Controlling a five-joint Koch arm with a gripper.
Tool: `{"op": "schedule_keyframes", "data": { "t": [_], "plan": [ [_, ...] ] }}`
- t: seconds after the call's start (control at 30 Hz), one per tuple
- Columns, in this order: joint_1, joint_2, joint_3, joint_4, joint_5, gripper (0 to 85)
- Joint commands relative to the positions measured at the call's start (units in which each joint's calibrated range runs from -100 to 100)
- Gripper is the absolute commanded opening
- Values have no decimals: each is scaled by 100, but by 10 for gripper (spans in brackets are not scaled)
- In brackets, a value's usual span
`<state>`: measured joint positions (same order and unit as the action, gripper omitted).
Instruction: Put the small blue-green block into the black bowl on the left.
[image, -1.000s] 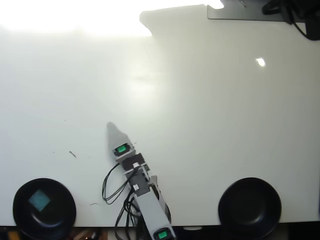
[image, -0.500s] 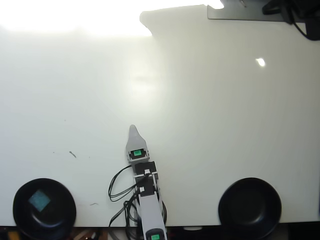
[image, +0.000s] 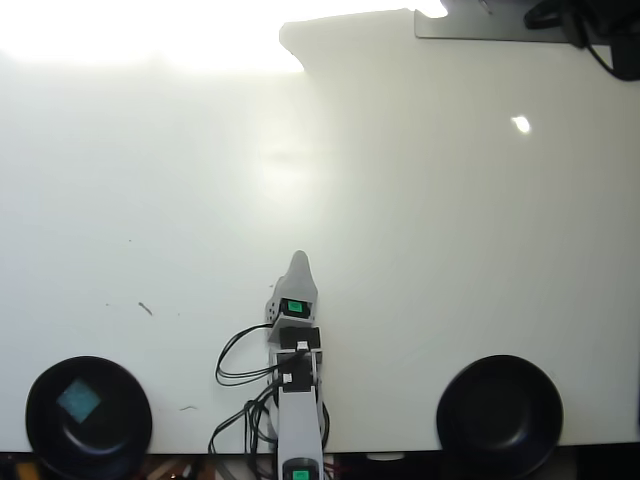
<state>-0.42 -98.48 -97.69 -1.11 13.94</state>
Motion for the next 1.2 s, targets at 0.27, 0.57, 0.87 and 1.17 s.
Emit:
{"op": "schedule_keyframes", "data": {
  "t": [0.27, 0.57, 0.87, 1.17],
  "plan": [
    [-15, -87, -231, 407, -1206, 490],
    [-10, -66, -231, 58, -1201, 491],
    [-10, -55, -231, -63, -1201, 490],
    [-10, -55, -231, -63, -1201, 490]
  ]
}}
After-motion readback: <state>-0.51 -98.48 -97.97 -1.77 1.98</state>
